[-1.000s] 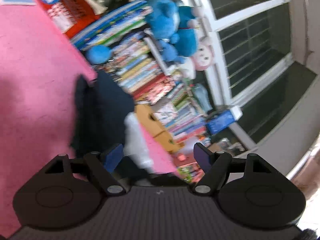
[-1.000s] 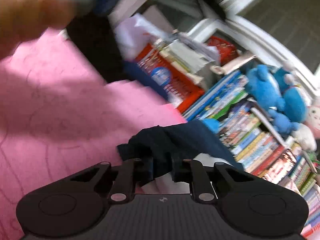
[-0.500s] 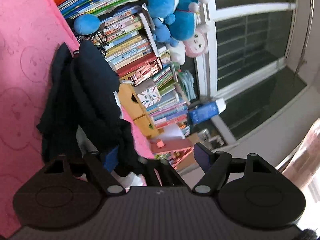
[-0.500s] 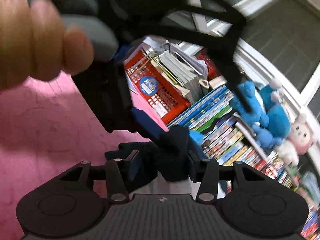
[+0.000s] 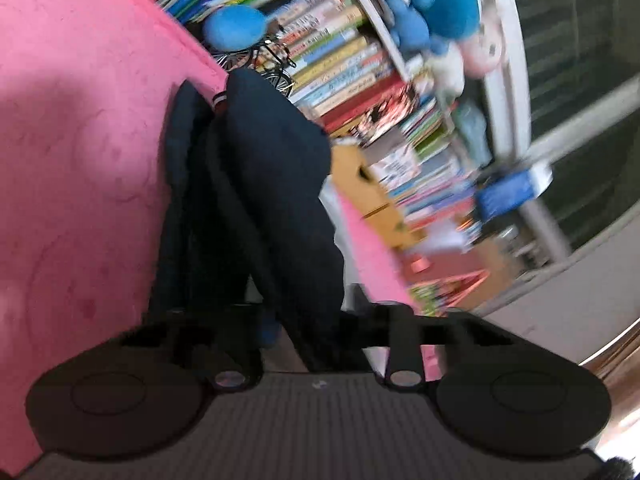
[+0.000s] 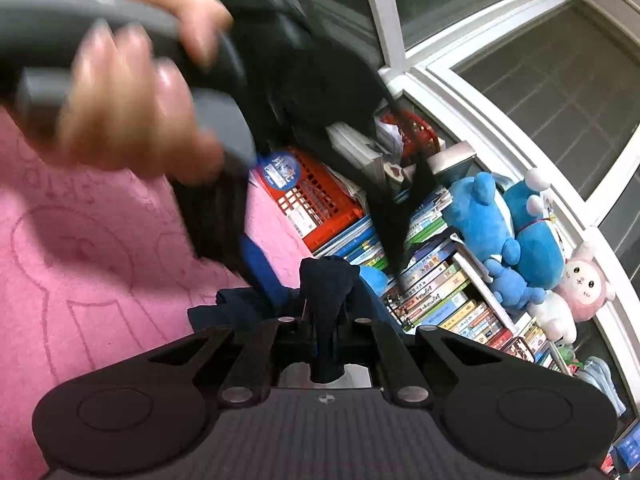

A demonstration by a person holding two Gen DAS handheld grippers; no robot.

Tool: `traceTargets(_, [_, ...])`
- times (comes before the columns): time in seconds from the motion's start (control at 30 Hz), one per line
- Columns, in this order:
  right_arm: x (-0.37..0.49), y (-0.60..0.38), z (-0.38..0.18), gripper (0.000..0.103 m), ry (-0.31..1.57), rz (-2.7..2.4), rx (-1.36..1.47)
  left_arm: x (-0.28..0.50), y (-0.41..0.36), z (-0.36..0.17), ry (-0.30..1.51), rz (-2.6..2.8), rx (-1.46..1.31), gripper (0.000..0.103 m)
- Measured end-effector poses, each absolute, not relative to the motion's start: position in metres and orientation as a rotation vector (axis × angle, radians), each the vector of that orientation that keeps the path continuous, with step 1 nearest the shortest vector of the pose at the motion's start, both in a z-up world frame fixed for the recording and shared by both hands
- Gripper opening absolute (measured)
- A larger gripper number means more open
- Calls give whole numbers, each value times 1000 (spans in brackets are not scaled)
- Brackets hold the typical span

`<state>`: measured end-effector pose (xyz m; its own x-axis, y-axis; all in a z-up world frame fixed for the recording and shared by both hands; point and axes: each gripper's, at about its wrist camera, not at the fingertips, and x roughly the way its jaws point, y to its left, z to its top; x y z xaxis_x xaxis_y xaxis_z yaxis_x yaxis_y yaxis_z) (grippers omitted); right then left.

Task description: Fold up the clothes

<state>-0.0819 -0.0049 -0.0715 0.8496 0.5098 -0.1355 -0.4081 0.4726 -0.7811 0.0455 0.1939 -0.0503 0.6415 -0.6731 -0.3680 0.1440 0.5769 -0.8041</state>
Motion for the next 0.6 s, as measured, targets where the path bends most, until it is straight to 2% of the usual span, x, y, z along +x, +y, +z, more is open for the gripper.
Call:
traceTargets(0.03, [-84, -5, -73, 7, -130, 567, -930, 49, 190, -49, 730, -518, -785, 15])
traceTargets(0.27, [-95, -9, -81, 9, -206, 548, -986, 64, 209, -57, 714, -554, -948, 13])
traceTargets(0.3, [-93, -8, -82, 14, -205, 531, -990, 63, 211, -58, 713, -577, -975, 13])
traceTargets(0.4, [-85, -5, -83, 54, -172, 493, -990, 58, 215, -62, 708, -647, -1059, 14])
traceTargets(0.47, [-78, -1, -83, 57, -171, 476, -990, 58, 214, -65, 714, -682, -1094, 14])
traceTargets(0.53, [-70, 5, -83, 73, -177, 465, -1014, 57, 214, -68, 720, -709, -1123, 13])
traceTargets(0.6, [-59, 14, -83, 74, -176, 467, -1044, 59, 212, -68, 724, -727, -1118, 13])
